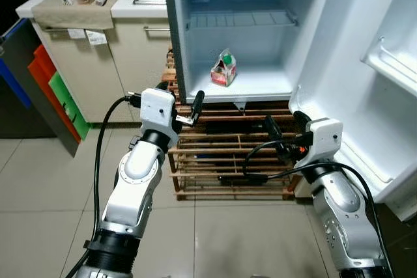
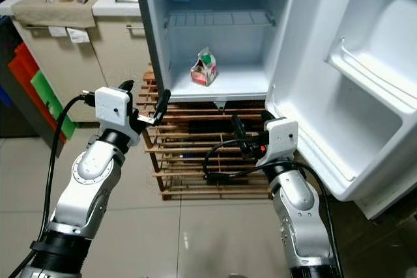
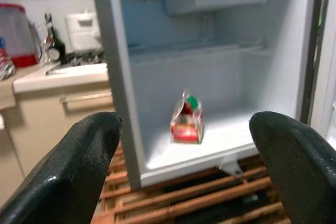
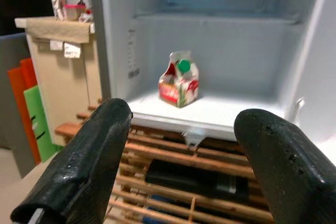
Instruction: Restocking fridge
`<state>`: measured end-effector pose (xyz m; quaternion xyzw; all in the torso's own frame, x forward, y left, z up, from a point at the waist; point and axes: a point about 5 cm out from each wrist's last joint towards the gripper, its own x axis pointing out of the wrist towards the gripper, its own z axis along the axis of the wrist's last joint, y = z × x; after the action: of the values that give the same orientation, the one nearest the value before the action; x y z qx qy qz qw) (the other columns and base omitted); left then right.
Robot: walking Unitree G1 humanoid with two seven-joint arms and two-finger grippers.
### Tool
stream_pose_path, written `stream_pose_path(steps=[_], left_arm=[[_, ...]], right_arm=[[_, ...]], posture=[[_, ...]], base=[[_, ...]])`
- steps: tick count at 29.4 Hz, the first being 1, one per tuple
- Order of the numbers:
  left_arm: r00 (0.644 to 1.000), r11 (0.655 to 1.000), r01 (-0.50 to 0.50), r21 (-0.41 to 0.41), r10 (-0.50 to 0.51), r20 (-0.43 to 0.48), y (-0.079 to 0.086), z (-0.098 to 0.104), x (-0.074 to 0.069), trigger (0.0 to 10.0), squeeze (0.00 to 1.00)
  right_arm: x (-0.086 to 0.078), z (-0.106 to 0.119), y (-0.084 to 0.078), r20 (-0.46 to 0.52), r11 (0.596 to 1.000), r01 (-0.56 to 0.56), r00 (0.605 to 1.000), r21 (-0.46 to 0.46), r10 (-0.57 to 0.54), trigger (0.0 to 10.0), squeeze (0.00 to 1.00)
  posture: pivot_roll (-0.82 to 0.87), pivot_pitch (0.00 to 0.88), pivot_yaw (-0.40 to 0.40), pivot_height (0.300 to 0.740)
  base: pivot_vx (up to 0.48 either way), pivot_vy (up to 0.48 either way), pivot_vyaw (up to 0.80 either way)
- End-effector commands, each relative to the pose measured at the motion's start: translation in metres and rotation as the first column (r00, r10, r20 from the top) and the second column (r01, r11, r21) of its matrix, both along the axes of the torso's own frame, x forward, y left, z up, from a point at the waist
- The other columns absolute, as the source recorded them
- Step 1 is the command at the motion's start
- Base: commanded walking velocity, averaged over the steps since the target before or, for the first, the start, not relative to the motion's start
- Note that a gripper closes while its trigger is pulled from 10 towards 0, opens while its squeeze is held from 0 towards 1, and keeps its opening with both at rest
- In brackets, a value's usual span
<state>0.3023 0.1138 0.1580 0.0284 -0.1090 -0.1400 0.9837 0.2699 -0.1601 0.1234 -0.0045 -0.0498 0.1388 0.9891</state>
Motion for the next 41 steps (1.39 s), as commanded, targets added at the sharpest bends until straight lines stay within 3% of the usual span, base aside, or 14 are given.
stream_pose_path(steps=[1, 14, 35, 41], left_arm=[[1.000, 1.000, -0.010, 0.006, 0.010, -0.003, 0.002, -0.001, 0.002, 10.0, 0.00], [0.998, 0.998, 0.065, -0.011, -0.064, 0.029, -0.003, 0.001, -0.002, 10.0, 0.00], [0.996, 0.996, 0.086, -0.018, -0.086, 0.031, -0.004, -0.001, -0.003, 10.0, 0.00], [0.997, 0.997, 0.060, -0.049, -0.062, -0.036, 0.002, -0.008, 0.003, 10.0, 0.00]], right_arm=[[0.000, -0.001, -0.001, -0.003, 1.000, 0.004, 1.000, -0.010, -0.004, 10.0, 0.00], [-0.003, -0.002, -0.003, -0.006, 1.000, 0.009, 1.000, -0.017, -0.009, 10.0, 0.00], [-0.007, -0.011, -0.003, -0.046, 0.999, -0.023, 0.999, -0.030, 0.022, 10.0, 0.00], [-0.009, -0.017, -0.002, -0.071, 0.999, -0.037, 0.997, -0.040, 0.034, 10.0, 0.00]], posture=[[-0.14, 0.000, 0.035, 0.740], [-0.16, 0.000, 0.033, 0.740], [-0.16, 0.000, 0.032, 0.740], [-0.15, 0.000, 0.034, 0.740]], base=[[-0.360, -0.266, 0.00], [-0.076, -0.061, 0.00], [0.000, -0.454, 0.00], [0.000, 0.007, 0.00]])
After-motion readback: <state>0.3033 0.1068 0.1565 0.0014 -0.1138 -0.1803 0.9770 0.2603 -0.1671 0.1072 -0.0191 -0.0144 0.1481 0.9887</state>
